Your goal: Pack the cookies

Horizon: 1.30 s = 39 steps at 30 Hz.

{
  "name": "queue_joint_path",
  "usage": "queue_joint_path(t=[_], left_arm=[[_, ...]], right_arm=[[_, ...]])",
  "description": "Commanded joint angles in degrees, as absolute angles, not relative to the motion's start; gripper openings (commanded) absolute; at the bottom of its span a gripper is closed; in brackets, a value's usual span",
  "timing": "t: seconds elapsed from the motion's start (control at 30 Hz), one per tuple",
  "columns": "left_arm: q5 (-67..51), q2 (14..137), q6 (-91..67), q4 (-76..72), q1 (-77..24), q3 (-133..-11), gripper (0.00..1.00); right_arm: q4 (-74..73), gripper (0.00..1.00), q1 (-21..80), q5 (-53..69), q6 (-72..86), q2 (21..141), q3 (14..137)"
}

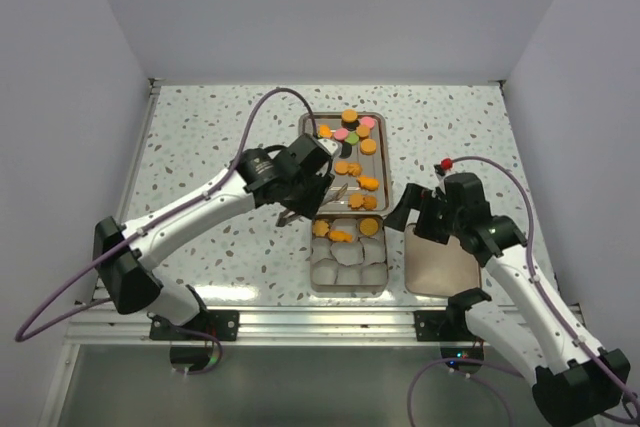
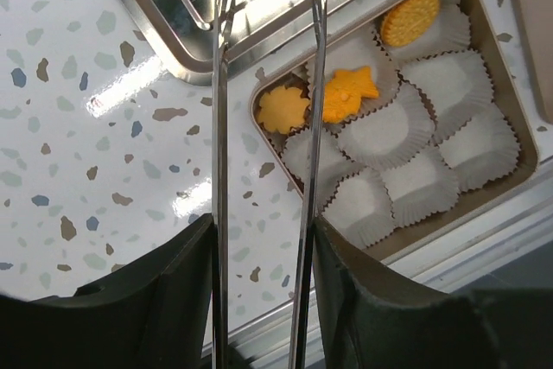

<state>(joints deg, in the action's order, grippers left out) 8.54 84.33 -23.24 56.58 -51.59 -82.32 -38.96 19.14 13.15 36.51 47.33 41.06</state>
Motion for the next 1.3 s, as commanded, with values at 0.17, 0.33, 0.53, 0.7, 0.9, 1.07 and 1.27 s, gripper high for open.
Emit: queue_joint_path(t=[0.17, 0.33, 0.53, 0.7, 0.9, 1.07, 1.27], left_arm=[[8.7, 94.3, -15.6, 49.0, -47.6, -83.1, 0.51], [8.3, 99.4, -14.2, 47.6, -45.7, -85.5, 0.51], [7.0, 103.8, -12.0, 46.3, -44.3, -87.5, 0.52], [6.9, 107.4, -11.0, 46.6, -43.4, -90.2, 0.51], [5.3, 110.3, -10.3, 46.8, -41.4, -93.3, 0.51], [4.0, 112.4, -9.5, 46.8, -40.0, -95.1, 0.47], [2.5, 112.9, -9.1, 46.5, -38.7, -95.7, 0.36]], right_arm=[[-47.7, 0.99, 19.3, 10.0, 34.9, 40.3, 43.0], [-50.7, 0.99, 19.3, 7.8, 34.7, 37.8, 43.9], [-52.8, 0.99, 19.3, 6.0, 34.6, 37.0, 44.6], [-53.4, 0.99, 19.3, 4.7, 34.8, 37.0, 44.9], [-53.6, 0.99, 19.3, 4.0, 35.2, 37.3, 45.0], [-53.2, 0.99, 19.3, 3.6, 35.9, 37.8, 44.8], [-52.4, 0.99, 19.4, 3.7, 37.0, 38.9, 44.6]])
